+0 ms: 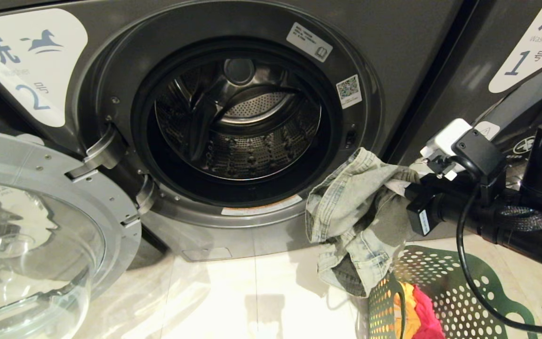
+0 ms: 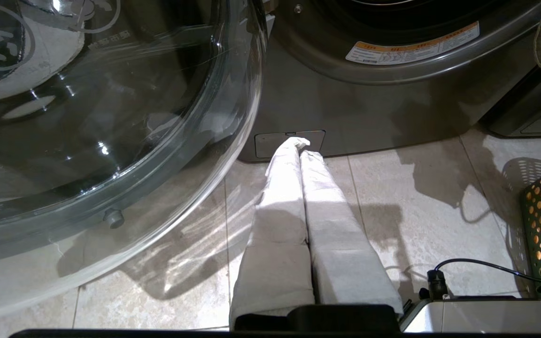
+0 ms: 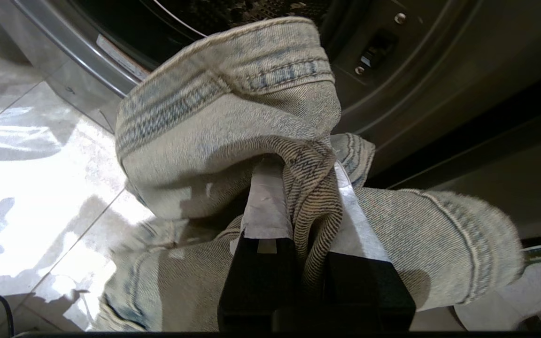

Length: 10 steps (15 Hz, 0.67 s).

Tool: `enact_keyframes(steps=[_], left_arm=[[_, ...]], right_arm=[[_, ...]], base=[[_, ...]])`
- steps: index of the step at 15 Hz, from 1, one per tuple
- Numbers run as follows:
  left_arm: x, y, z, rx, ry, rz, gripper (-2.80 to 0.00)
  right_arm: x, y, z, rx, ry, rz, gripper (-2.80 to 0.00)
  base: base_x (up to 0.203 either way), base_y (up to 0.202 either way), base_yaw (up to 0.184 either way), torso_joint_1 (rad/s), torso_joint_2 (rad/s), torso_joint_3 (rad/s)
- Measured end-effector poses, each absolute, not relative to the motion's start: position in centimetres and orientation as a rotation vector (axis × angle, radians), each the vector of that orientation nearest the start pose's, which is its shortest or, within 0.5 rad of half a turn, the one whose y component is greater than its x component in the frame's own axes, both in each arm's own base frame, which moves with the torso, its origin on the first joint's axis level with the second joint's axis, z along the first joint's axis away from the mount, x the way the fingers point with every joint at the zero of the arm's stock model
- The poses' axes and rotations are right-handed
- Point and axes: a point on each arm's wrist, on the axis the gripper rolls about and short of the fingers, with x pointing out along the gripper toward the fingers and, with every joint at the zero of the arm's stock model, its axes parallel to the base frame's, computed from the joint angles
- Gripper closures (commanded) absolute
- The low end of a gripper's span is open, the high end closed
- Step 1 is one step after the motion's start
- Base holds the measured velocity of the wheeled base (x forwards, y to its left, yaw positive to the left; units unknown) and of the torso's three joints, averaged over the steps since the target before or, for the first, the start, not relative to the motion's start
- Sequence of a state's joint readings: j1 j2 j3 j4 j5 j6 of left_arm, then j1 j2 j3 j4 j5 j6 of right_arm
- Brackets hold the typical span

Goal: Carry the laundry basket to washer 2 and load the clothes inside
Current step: Place the clothes into the washing machine

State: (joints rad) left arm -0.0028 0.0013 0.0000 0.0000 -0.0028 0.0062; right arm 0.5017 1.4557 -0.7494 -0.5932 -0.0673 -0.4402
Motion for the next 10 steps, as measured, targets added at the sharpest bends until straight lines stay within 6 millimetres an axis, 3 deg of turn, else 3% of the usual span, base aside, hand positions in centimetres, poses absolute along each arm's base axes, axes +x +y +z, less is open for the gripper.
enact_keyframes(steps=[6,10], left_arm=[[-2.3,0.0,7.6,0.008,0.001,-0.006,0.0],[-2.3,0.0,7.6,0.008,0.001,-0.007,0.0]], right_arm=[[21.6,13.6,22.6,-0.509,-0.014,0.578,0.0],[21.1,15.2,22.4,-0.513,-0.023,0.639,0.0]], base=[[0.0,0.0,0.0,0.0,0.0,0.0],[0.0,-0.005,0.149,0.004,0.0,0.004]])
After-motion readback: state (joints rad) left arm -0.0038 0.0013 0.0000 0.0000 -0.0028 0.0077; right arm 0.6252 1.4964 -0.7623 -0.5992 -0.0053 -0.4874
